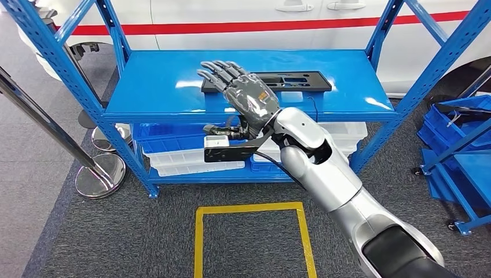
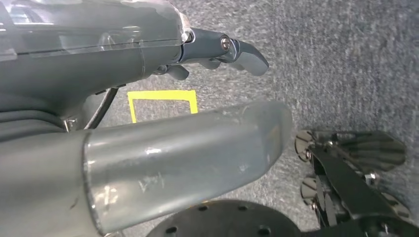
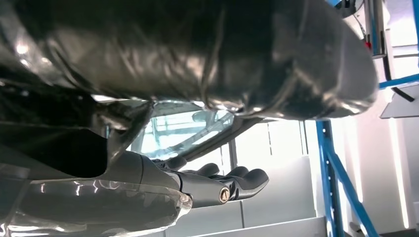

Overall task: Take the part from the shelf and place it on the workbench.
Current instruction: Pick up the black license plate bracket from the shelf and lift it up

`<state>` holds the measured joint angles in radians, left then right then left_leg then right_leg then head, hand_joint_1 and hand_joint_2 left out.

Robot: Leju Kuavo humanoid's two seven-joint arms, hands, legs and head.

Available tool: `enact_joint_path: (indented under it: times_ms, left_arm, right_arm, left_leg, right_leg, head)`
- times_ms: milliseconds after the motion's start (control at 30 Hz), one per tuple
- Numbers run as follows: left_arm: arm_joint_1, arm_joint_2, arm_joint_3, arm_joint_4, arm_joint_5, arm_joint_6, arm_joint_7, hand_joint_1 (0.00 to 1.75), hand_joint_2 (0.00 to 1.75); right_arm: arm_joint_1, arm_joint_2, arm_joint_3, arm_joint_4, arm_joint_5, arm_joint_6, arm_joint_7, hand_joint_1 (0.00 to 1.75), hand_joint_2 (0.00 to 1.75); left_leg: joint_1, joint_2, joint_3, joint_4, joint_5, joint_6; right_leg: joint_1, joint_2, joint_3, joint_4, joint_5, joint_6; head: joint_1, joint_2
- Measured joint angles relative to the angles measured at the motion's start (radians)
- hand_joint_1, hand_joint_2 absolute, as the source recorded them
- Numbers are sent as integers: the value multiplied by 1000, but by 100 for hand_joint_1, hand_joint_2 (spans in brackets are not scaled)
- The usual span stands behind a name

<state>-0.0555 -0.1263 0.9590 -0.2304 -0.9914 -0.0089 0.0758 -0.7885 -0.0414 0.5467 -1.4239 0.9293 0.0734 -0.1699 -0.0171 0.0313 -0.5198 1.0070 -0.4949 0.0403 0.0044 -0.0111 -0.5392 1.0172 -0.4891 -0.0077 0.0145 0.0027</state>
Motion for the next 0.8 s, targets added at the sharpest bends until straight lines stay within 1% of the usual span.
enact_joint_path:
  times_ms: [133, 200, 233, 267, 300, 333, 367, 400, 433, 467, 500, 533, 567, 600, 633, 700, 733, 767, 800]
  left_arm:
    - [-1, -1, 0, 0, -7, -7, -7, 0, 0]
    - [-2, -4, 0, 0, -11, -9, -9, 0, 0]
    - [-3, -5, 0, 0, -13, -10, -10, 0, 0]
    - [-3, -7, 0, 0, -15, -10, -11, 0, 0]
    - [-3, -8, 0, 0, -17, -10, -11, 0, 0]
    - [-4, -9, 0, 0, -19, -10, -12, 0, 0]
    - [-4, -9, 0, 0, -21, -10, -12, 0, 0]
    - [-4, -9, 0, 0, -23, -10, -12, 0, 0]
    - [-3, -9, 0, 0, -25, -10, -13, 0, 0]
    - [-3, -10, 0, 0, -26, -10, -14, 0, 0]
    - [-3, -11, 0, 0, -27, -9, -15, 0, 0]
    - [-2, -11, 0, 0, -28, -9, -17, 0, 0]
    - [-3, -12, 0, 0, -28, -9, -18, 0, 0]
    - [-4, -12, 0, 0, -28, -9, -20, 0, 0]
    - [-6, -13, 0, 0, -29, -9, -21, 0, 0]
    - [-9, -14, 0, 0, -30, -9, -23, 0, 0]
    - [-9, -14, 0, 0, -31, -9, -23, 0, 0]
    - [-10, -14, 0, 0, -32, -9, -24, 0, 0]
    - [-9, -14, 0, 0, -33, -9, -24, 0, 0]
  right_arm:
    - [7, -15, -2, -6, -6, -6, -2, 0, 0]
    - [7, -19, -5, -8, -6, -6, -2, 0, 0]
    - [6, -22, -8, -10, -6, -6, -2, 0, 0]
    - [6, -26, -10, -12, -5, -5, -2, 0, 0]
    - [8, -29, -13, -14, -5, -5, -2, 0, 0]
    - [11, -33, -15, -14, -5, -5, -2, 0, 0]
    - [16, -37, -16, -15, -5, -5, -2, 0, 0]
    - [21, -40, -17, -15, -5, -5, -2, 0, 0]
    - [24, -44, -18, -15, -5, -5, -2, 0, 0]
    - [25, -47, -19, -15, -5, -5, -2, 0, 0]
    - [26, -49, -21, -15, -5, -5, -2, 0, 0]
    - [25, -52, -23, -15, -5, -5, -2, 0, 0]
    - [24, -54, -24, -15, -5, -5, -3, 0, 0]
    - [25, -55, -24, -16, -5, -5, -3, 0, 0]
    - [25, -57, -25, -17, -4, -5, -3, 0, 0]
    - [27, -60, -27, -21, -3, -5, -3, 0, 0]
    - [26, -62, -30, -23, -3, -5, -3, 0, 0]
    - [24, -64, -32, -24, -3, -5, -3, 0, 0]
    - [24, -64, -33, -26, -3, -5, -4, 0, 0]
  left_leg:
    - [-4, 0, -7, 4, 0, 4]
    - [2, 1, -3, -8, 7, 12]
    - [5, 2, 0, -16, 11, 16]
    - [9, 3, 3, -23, 15, 20]
    - [10, 5, 4, -25, 16, 22]
    - [10, 5, 4, -26, 16, 23]
    - [10, 5, 4, -25, 14, 24]
    - [11, 5, 5, -25, 11, 23]
    - [12, 4, 9, -23, 7, 21]
    - [14, 4, 15, -21, 0, 17]
    - [15, 4, 22, -19, -8, 12]
    - [15, 4, 26, -16, -17, 5]
    - [14, 5, 30, -12, -25, -2]
    - [13, 7, 30, -10, -31, -9]
    - [11, 9, 30, -10, -34, -14]
    - [13, 12, 36, -10, -43, -25]
    - [14, 7, 33, 3, -51, -31]
    - [16, 0, 19, 36, -64, -37]
    - [19, -9, -12, 91, -82, -42]
  right_leg:
    - [-2, 0, -4, -2, 4, 7]
    - [1, 1, -6, 1, 2, 12]
    - [1, 3, -13, 16, -7, 15]
    - [1, 5, -33, 54, -26, 18]
    - [-2, 7, -64, 111, -51, 22]
    - [-5, 8, -105, 181, -78, 25]
    - [-9, 8, -145, 246, -95, 28]
    - [-13, 8, -173, 283, -93, 31]
    - [-16, 8, -185, 283, -71, 33]
    - [-19, 7, -174, 240, -28, 34]
    - [-22, 4, -151, 172, 20, 35]
    - [-21, 0, -125, 109, 53, 35]
    - [-20, -3, -102, 57, 68, 30]
    - [-17, -5, -92, 32, 66, 25]
    - [-13, -3, -89, 27, 55, 18]
    - [-14, 4, -83, 21, 46, 4]
    - [-16, 7, -75, 18, 41, -3]
    - [-19, 10, -66, 15, 36, -10]
    - [-20, 11, -56, 12, 30, -15]
  head:
    - [0, 0]
    - [0, 0]
    - [0, 0]
    - [0, 0]
    - [0, 0]
    - [0, 0]
    - [0, 0]
    - [0, 0]
    - [0, 0]
    - [0, 0]
    - [0, 0]
    - [0, 0]
    - [0, 0]
    - [0, 0]
    - [0, 0]
    - [1, 0]
    - [1, 0]
    - [1, 0]
    - [0, 0]
